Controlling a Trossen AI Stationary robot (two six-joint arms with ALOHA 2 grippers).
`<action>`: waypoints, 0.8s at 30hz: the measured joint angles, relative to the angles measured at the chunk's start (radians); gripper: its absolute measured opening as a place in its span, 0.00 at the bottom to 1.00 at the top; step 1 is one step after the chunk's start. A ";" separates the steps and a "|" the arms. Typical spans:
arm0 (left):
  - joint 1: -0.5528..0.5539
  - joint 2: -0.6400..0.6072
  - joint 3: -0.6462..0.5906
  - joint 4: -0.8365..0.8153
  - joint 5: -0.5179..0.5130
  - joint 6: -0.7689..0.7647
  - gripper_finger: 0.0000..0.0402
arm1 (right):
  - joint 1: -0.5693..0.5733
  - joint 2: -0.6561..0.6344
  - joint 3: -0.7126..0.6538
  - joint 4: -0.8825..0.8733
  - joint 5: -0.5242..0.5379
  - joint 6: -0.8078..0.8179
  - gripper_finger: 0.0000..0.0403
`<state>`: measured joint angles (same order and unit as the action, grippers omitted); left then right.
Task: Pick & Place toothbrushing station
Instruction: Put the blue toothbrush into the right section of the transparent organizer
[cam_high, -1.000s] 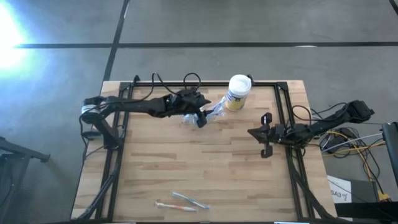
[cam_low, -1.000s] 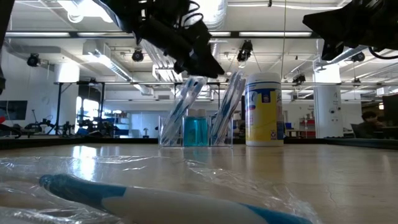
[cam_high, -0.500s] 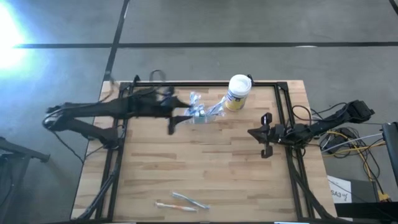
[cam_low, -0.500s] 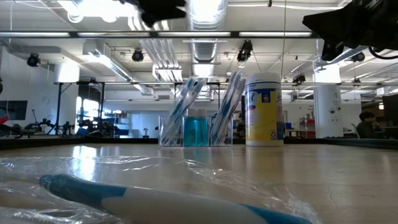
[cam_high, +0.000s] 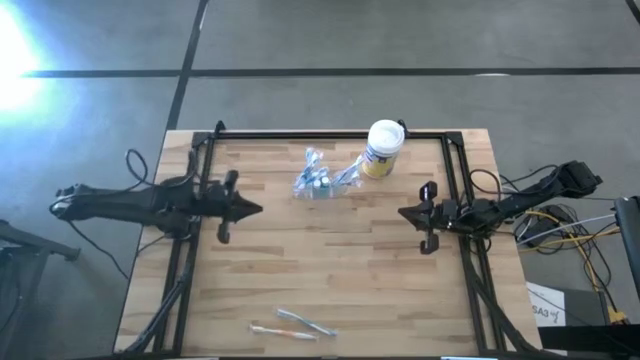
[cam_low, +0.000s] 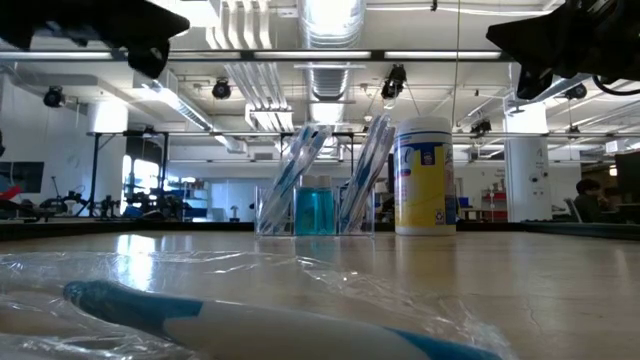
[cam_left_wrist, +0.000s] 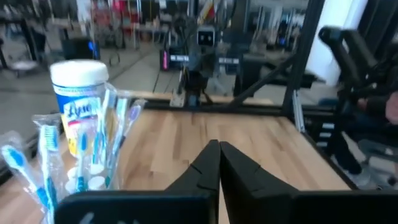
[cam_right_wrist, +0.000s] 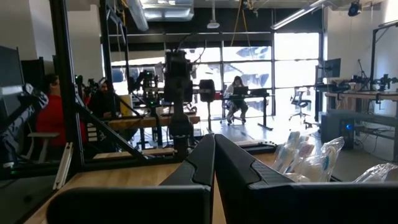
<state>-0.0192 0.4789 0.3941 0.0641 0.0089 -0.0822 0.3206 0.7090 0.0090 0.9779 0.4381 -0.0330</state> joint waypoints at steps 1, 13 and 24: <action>0.000 -0.041 -0.036 0.021 -0.001 0.001 0.02 | 0.000 0.000 0.000 0.000 0.000 0.000 0.02; 0.004 -0.412 -0.253 -0.034 -0.019 0.029 0.01 | 0.000 0.001 0.000 -0.003 0.003 -0.004 0.02; 0.004 -0.463 -0.384 -0.052 -0.020 0.035 0.03 | -0.001 0.002 0.000 -0.011 0.010 -0.004 0.02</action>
<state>-0.0151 0.0157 0.0105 0.0124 -0.0107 -0.0475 0.3199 0.7113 0.0090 0.9672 0.4480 -0.0372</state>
